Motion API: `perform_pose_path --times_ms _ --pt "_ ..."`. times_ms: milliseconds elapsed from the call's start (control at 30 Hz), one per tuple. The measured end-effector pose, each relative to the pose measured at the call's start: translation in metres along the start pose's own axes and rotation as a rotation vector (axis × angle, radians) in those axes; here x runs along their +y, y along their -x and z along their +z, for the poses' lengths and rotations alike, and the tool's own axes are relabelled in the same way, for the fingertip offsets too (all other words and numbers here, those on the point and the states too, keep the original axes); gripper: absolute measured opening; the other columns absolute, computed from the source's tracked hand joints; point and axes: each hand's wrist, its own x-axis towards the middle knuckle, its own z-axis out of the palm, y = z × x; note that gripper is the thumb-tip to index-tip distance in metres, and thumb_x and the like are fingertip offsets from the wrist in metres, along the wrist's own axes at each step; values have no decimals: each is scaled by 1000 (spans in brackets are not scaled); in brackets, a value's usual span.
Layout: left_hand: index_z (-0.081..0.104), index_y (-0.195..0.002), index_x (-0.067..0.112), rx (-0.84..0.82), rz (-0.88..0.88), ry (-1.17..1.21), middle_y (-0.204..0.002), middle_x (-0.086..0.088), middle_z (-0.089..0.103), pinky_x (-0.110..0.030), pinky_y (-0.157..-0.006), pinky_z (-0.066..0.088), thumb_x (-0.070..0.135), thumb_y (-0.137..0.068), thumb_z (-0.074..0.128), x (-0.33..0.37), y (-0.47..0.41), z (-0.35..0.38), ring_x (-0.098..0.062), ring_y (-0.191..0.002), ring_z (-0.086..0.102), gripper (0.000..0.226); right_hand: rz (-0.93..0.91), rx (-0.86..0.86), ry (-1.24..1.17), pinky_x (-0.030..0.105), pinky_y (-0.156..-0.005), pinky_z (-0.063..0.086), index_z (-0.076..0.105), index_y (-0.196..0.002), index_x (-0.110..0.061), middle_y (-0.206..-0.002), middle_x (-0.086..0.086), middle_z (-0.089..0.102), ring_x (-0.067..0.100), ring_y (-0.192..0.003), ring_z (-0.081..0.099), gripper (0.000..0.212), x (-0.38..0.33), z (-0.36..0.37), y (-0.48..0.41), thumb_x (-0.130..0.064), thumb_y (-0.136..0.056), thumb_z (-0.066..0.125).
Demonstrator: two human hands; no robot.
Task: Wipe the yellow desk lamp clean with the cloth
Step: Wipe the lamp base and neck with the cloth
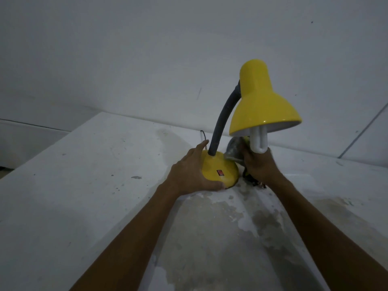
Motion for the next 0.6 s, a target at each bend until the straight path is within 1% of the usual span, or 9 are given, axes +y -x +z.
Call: perform_pose_path --times_ms 67,133,200,333,400,433,533,567,600 --pt "6 -157 46 9 -3 4 -161 9 31 -46 -108 43 73 -52 85 -1 0 0 -19 -141 42 134 -14 -38 -82 6 -63 44 56 -88 -18 -78 0 61 -7 -72 60 16 -3 21 1 -11 -102 52" --pt "6 -157 46 6 -4 9 -161 8 31 -46 -109 43 72 -52 85 -1 -1 0 -19 -142 41 133 -41 -21 -51 9 -58 40 53 -89 -13 -76 10 59 2 -67 55 15 -1 38 3 -19 -103 52" --pt "8 -158 44 10 2 5 -161 8 32 -44 -108 42 69 -54 86 0 -2 1 -18 -142 42 132 -58 -39 -21 13 -55 38 51 -88 -16 -74 8 59 12 -65 55 16 -1 41 5 -21 -104 52" --pt "11 -158 42 14 10 14 -159 7 34 -39 -104 41 66 -55 89 -1 -1 2 -17 -139 43 132 -164 -136 36 16 -62 44 57 -97 -16 -81 1 64 11 -73 61 14 -6 26 18 -26 -104 50" --pt "11 -158 43 13 14 5 -159 8 34 -37 -102 41 67 -54 88 -1 -1 1 -17 -139 44 131 -125 -145 -3 14 -65 49 61 -100 -15 -82 -3 66 7 -77 65 17 -1 18 19 -28 -104 50" --pt "11 -157 43 14 15 3 -159 9 34 -38 -103 41 69 -54 87 -1 0 1 -17 -138 44 131 -74 -121 -21 16 -66 52 62 -101 -13 -81 -2 67 7 -79 66 19 2 16 18 -29 -104 51" --pt "11 -156 46 20 11 8 -158 9 35 -44 -106 45 71 -53 86 0 1 1 -19 -137 46 131 33 112 -86 44 -62 55 58 -91 0 -72 14 62 22 -70 65 28 5 23 4 -25 -102 55" --pt "11 -156 46 23 9 9 -157 9 36 -45 -105 46 70 -52 86 0 1 0 -19 -136 47 131 36 173 -122 42 -60 54 57 -90 1 -72 15 60 18 -67 63 26 2 28 1 -23 -101 57" --pt "11 -156 46 25 10 9 -157 9 37 -45 -105 46 69 -52 87 1 2 0 -18 -135 47 131 17 199 -137 33 -59 53 57 -92 -3 -73 11 59 9 -67 60 22 -6 34 0 -24 -100 58"
